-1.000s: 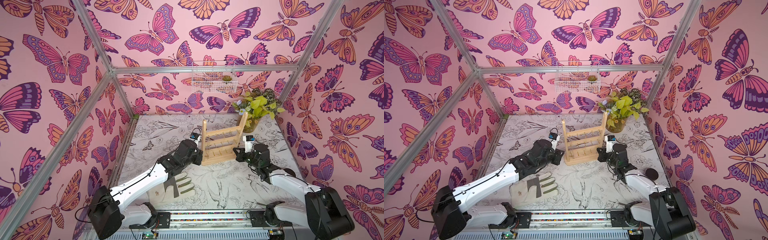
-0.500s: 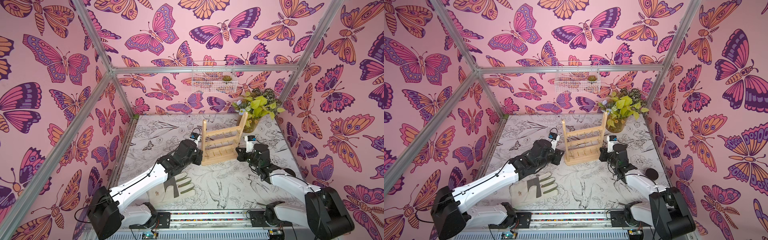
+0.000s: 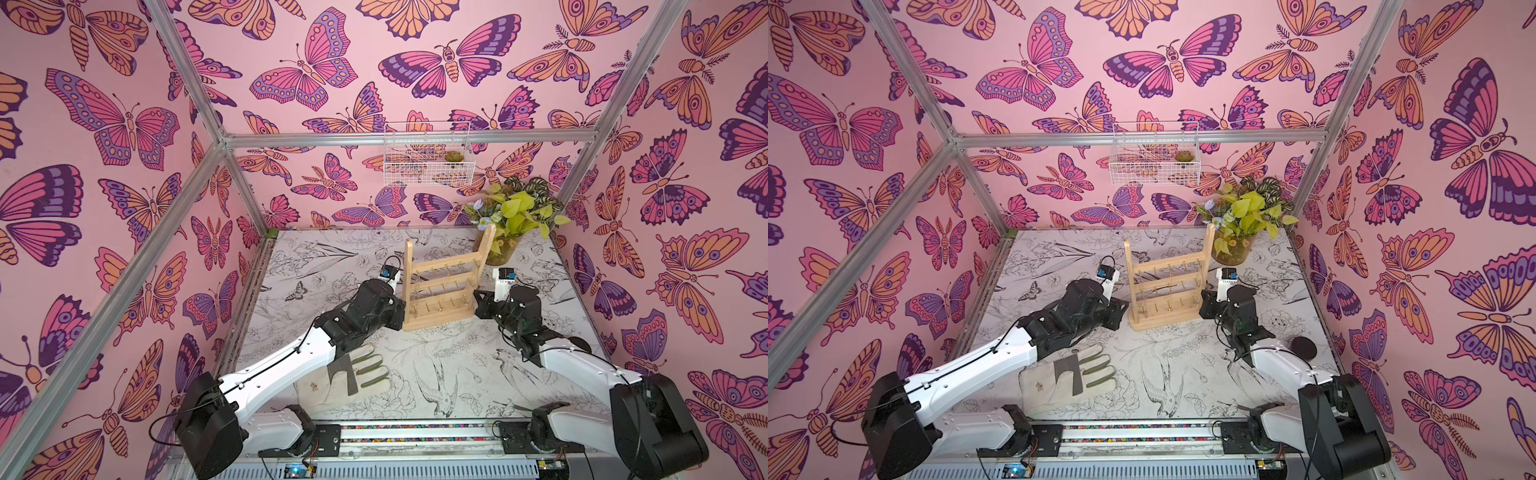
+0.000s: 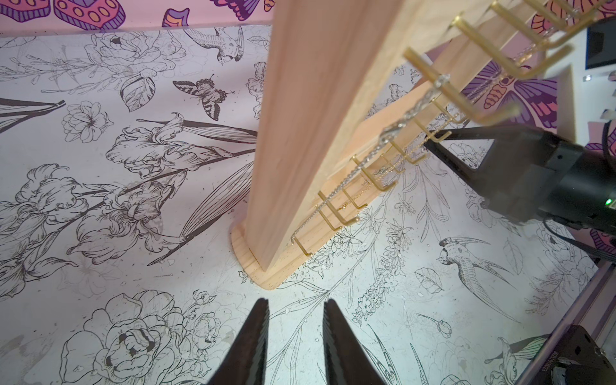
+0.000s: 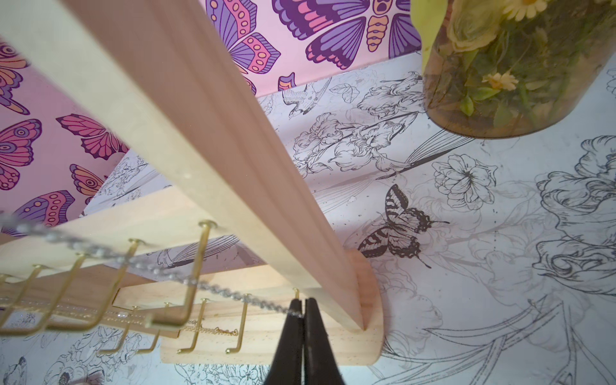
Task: Hang the necklace on the jewelry display stand
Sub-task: Adjust the necklace on the stand.
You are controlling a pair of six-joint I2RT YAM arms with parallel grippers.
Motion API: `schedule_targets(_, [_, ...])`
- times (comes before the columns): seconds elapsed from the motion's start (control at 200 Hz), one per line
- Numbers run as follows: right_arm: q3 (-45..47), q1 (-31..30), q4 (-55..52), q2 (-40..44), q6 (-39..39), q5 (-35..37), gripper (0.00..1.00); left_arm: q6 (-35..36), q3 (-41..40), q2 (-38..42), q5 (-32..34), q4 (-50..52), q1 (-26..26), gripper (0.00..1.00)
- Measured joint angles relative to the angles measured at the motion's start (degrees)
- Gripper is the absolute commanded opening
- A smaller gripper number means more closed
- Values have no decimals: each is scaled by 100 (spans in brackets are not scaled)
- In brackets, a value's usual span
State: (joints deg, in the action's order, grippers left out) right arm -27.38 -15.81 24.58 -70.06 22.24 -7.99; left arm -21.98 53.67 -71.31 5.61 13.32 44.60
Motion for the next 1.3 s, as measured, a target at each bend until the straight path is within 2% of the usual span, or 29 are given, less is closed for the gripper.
schedule_targets(0.29, [-76,0,199,-170,81,-138,1,0,0,0,0,0,0,31])
schedule_targets(0.466, [-76,0,225,-214,140,-195,6,0,0,0,0,0,0,31])
schedule_targets(0.751, [-76,0,103,-109,142,-181,19,0,0,0,2,0,0,31])
schedule_targets(1.056, [-76,35,-289,372,-4,-9,26,0,-4,74,4,2,0,31])
schedule_targets(1.297, [-236,129,-1261,413,-199,4,40,-9,-4,138,33,120,-9,32])
